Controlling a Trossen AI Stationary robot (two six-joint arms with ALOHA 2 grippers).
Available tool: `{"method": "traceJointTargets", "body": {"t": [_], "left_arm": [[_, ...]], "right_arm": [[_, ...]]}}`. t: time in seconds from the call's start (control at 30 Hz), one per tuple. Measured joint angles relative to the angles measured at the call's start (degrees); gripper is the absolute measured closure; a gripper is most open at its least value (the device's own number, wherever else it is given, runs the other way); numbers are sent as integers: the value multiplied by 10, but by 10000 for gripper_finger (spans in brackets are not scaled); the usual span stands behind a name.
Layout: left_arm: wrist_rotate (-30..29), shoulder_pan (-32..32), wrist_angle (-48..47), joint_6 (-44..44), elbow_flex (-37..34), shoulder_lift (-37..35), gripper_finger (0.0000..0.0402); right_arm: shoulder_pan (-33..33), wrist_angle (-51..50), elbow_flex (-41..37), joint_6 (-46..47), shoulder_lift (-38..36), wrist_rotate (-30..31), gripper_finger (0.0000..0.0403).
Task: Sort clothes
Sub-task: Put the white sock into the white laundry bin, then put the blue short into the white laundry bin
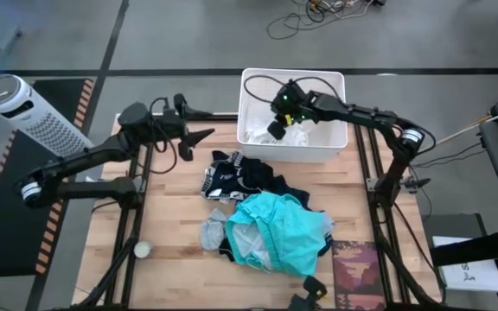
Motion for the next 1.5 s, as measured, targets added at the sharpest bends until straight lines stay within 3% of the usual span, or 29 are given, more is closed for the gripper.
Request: {"method": "traceJointTargets", "body": {"t": [0.23, 0.57, 0.7, 0.83, 1.2, 1.5], "left_arm": [[-4, 0, 42, -7, -74, -42, 179], [-5, 0, 176, -60, -181, -63, 149], [-5, 0, 177, -70, -196, -69, 144], [-5, 0, 178, -75, -199, -69, 145], [-5, -3, 170, -80, -201, -65, 169], [-1, -3, 161, -106, -210, -66, 164]], "right_arm": [[25, -71, 71, -24, -47, 14, 403], [107, -92, 81, -51, -171, 8, 401], [164, -120, 81, -49, -210, 7, 376], [227, -155, 81, -16, -225, 5, 326], [353, -219, 77, 144, -159, 6, 174], [404, -211, 77, 204, -47, -9, 123]]}}
